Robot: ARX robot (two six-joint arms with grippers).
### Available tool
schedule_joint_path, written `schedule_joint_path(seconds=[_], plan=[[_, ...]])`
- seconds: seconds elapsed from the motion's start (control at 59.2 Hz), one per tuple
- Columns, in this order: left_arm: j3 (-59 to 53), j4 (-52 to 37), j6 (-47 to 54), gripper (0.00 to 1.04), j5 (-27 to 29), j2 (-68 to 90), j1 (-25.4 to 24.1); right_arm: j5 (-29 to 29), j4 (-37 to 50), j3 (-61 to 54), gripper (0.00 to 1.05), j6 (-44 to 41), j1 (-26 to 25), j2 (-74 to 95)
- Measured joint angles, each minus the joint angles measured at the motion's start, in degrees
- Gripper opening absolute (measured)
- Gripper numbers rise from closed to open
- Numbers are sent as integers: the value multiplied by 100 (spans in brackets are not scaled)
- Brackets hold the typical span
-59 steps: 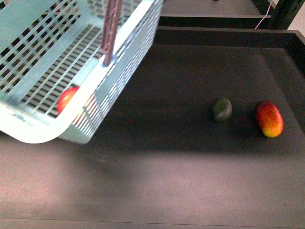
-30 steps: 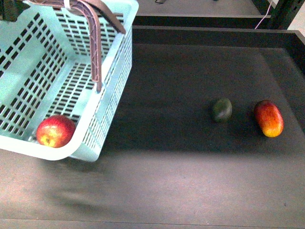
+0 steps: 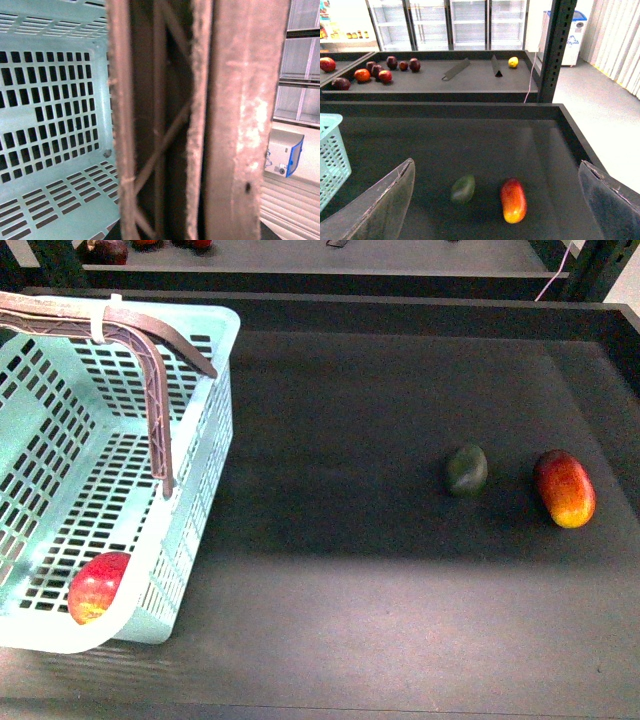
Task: Pick apple with right arm and hold basket with left
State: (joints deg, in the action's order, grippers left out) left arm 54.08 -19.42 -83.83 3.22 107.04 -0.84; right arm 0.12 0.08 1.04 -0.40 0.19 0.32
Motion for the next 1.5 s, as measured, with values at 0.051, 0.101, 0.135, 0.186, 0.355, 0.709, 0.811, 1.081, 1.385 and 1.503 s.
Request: schedule_joint_path(seconds=[0.051, 0.101, 0.135, 0.186, 0.355, 0.709, 0.811, 1.081, 1.385, 1.503], plan=[[0, 50, -17, 14, 17, 0, 7, 0, 0, 0, 96, 0, 0, 0], [0, 114, -46, 14, 44, 0, 22, 0, 0, 0, 96, 0, 0, 0], [0, 166, -68, 14, 68, 0, 28, 0, 0, 0, 96, 0, 0, 0], [2, 236, -98, 16, 94, 0, 37, 0, 0, 0, 96, 0, 0, 0], [223, 619, -184, 44, 188, -138, 85, 0, 0, 0, 96, 0, 0, 0], [52, 1276, -426, 99, 376, -1095, 138, 0, 0, 0, 96, 0, 0, 0], [-229, 1429, -476, 98, 382, -1648, 120, 0, 0, 0, 96, 0, 0, 0], [-1379, -1139, 1912, 80, -260, -2002, 94, 0, 0, 0, 96, 0, 0, -2], [-3348, -3571, 7868, 23, -326, -3117, 94, 0, 0, 0, 96, 0, 0, -2], [-3810, -3569, 8146, 3, -323, -3526, 94, 0, 0, 0, 96, 0, 0, -4]])
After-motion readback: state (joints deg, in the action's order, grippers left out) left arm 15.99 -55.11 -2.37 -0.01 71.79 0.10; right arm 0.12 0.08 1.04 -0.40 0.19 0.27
